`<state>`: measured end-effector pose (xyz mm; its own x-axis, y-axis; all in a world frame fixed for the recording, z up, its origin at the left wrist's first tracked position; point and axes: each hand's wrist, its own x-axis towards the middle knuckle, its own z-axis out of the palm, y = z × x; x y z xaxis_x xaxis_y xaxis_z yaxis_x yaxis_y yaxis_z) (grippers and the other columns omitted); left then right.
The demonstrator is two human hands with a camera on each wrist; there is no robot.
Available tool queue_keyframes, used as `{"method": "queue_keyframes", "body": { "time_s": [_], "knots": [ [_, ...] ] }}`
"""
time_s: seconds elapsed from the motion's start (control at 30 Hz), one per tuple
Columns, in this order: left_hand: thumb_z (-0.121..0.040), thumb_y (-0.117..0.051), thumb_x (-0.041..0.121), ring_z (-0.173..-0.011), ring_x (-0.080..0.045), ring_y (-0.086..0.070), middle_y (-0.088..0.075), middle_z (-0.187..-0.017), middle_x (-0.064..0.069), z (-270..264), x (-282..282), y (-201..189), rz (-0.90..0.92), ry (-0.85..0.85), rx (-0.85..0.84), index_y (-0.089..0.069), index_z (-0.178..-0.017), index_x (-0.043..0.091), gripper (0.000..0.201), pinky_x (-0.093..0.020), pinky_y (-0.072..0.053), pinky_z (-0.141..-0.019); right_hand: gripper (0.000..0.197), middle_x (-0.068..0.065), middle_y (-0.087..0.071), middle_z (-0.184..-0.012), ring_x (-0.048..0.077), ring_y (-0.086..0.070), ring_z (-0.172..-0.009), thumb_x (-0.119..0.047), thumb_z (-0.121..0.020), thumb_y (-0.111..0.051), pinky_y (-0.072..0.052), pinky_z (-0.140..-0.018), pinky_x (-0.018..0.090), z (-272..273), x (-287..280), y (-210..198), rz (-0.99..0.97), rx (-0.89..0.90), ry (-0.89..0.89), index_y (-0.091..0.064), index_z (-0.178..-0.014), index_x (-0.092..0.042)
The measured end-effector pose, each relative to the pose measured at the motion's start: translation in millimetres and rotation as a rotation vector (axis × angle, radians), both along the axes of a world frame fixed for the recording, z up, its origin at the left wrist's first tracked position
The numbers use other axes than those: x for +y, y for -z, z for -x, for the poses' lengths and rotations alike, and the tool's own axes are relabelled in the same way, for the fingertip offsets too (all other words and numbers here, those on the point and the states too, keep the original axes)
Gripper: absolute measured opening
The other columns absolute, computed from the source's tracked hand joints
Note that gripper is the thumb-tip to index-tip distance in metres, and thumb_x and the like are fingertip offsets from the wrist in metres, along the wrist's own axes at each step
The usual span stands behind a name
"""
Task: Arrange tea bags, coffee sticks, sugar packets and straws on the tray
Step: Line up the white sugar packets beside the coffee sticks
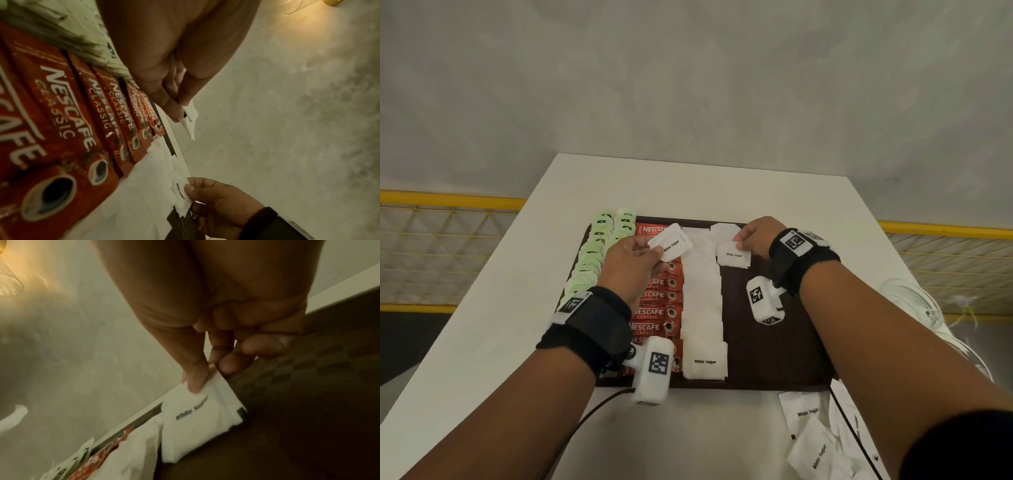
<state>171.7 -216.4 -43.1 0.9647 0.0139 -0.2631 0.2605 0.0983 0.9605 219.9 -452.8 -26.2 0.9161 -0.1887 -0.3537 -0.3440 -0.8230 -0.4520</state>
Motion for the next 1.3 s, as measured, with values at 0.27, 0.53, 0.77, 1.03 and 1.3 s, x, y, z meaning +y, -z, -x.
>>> {"method": "queue_keyframes", "body": {
  "time_s": [0.27, 0.53, 0.77, 1.03, 1.3],
  "knots": [
    [-0.095, -0.060, 0.004, -0.098, -0.019, -0.070, -0.069, -0.112, -0.010, 0.8, 6.5, 2.4, -0.014, 0.034, 0.004, -0.058, -0.115, 0.007, 0.020, -0.025, -0.059, -0.078, 0.017, 0.004, -0.068, -0.109, 0.017, -0.059, -0.093, -0.015, -0.084, -0.072, -0.049, -0.091, 0.028, -16.2, 7.7, 8.1, 0.051, -0.067, 0.010, -0.073, -0.101, -0.014],
    [-0.094, -0.061, 0.004, -0.096, -0.020, -0.070, -0.069, -0.112, -0.012, 1.0, 8.1, -1.3, -0.051, 0.050, -0.012, -0.059, -0.118, 0.003, 0.024, -0.022, -0.060, -0.070, 0.033, 0.004, -0.061, -0.115, 0.023, -0.058, -0.105, -0.033, -0.081, -0.075, -0.044, -0.083, 0.030, -12.4, 12.1, 1.3, 0.073, -0.202, 0.060, -0.059, -0.103, -0.014],
    [-0.094, -0.061, 0.003, -0.083, -0.021, -0.068, -0.070, -0.104, -0.016, -0.7, -13.5, -14.2, -0.071, 0.068, -0.096, -0.066, -0.106, 0.006, 0.014, -0.028, -0.059, -0.070, 0.027, 0.003, -0.070, -0.094, 0.013, -0.063, -0.075, -0.033, -0.086, -0.070, -0.049, -0.063, 0.026, 11.5, 44.6, -39.3, -0.277, -0.021, -0.286, -0.066, -0.106, -0.017],
    [-0.097, -0.056, 0.014, -0.095, -0.011, -0.061, -0.060, -0.113, -0.001, 1.6, -12.8, -20.3, -0.107, -0.024, -0.111, -0.062, -0.115, 0.014, 0.019, -0.025, -0.056, -0.079, 0.030, 0.002, -0.058, -0.064, 0.011, -0.048, -0.050, -0.027, -0.087, -0.071, -0.041, -0.049, 0.022, 13.6, -7.8, -12.1, -0.301, -0.119, 0.046, -0.067, -0.106, -0.005],
    [-0.096, -0.055, 0.013, -0.103, -0.014, -0.060, -0.060, -0.115, 0.001, 4.7, -0.9, -17.6, -0.133, -0.083, -0.063, -0.058, -0.119, 0.017, 0.023, -0.025, -0.053, -0.075, 0.056, 0.003, -0.057, -0.064, 0.013, -0.048, -0.051, -0.026, -0.086, -0.073, -0.040, -0.047, 0.025, 10.9, -14.9, 14.9, -0.169, 0.086, 0.125, -0.051, -0.135, -0.011]
  ]
}}
